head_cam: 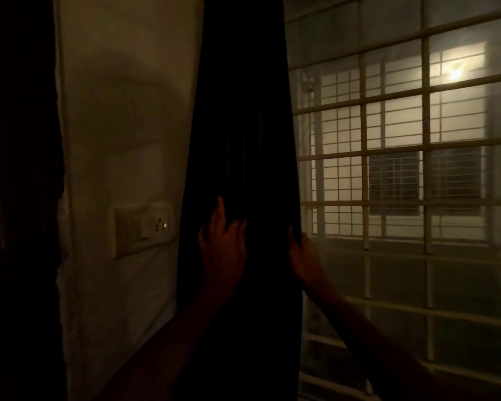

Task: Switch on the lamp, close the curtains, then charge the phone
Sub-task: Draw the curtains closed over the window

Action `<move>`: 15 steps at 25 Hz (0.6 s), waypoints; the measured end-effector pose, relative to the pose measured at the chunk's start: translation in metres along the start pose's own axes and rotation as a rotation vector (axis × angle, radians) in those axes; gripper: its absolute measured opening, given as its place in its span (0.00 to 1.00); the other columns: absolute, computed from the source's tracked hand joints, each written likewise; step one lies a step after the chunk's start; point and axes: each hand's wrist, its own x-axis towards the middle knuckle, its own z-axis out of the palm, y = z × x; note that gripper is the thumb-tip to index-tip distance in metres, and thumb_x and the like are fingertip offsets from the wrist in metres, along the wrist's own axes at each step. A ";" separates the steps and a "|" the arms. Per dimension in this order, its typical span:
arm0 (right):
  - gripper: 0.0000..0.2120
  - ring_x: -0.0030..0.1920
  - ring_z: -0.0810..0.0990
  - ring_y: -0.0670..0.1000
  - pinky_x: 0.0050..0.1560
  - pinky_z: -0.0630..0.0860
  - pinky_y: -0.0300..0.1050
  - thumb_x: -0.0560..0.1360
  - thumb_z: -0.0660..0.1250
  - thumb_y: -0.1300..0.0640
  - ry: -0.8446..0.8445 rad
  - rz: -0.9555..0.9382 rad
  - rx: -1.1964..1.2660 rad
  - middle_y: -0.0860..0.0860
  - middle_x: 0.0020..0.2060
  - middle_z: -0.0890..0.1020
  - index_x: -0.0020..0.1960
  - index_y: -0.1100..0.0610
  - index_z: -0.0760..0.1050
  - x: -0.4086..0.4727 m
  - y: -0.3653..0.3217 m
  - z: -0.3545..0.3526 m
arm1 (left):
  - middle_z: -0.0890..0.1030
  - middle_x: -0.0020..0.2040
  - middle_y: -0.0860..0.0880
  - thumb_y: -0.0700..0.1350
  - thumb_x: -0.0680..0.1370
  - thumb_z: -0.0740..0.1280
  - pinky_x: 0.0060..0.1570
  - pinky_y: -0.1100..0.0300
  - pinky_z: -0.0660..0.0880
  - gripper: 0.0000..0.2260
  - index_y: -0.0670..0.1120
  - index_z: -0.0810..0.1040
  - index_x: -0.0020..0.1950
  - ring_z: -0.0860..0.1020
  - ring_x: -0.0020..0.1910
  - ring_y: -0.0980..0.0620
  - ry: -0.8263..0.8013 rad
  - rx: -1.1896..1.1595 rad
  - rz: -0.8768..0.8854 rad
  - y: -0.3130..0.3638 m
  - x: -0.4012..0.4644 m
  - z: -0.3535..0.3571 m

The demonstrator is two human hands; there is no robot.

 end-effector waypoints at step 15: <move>0.12 0.50 0.76 0.59 0.48 0.64 0.48 0.79 0.54 0.58 0.715 -0.035 -0.167 0.60 0.46 0.76 0.54 0.61 0.73 -0.017 -0.089 -0.259 | 0.50 0.78 0.45 0.50 0.77 0.59 0.70 0.43 0.58 0.29 0.46 0.53 0.75 0.56 0.76 0.46 -0.039 -0.047 -0.020 0.156 -0.013 -0.032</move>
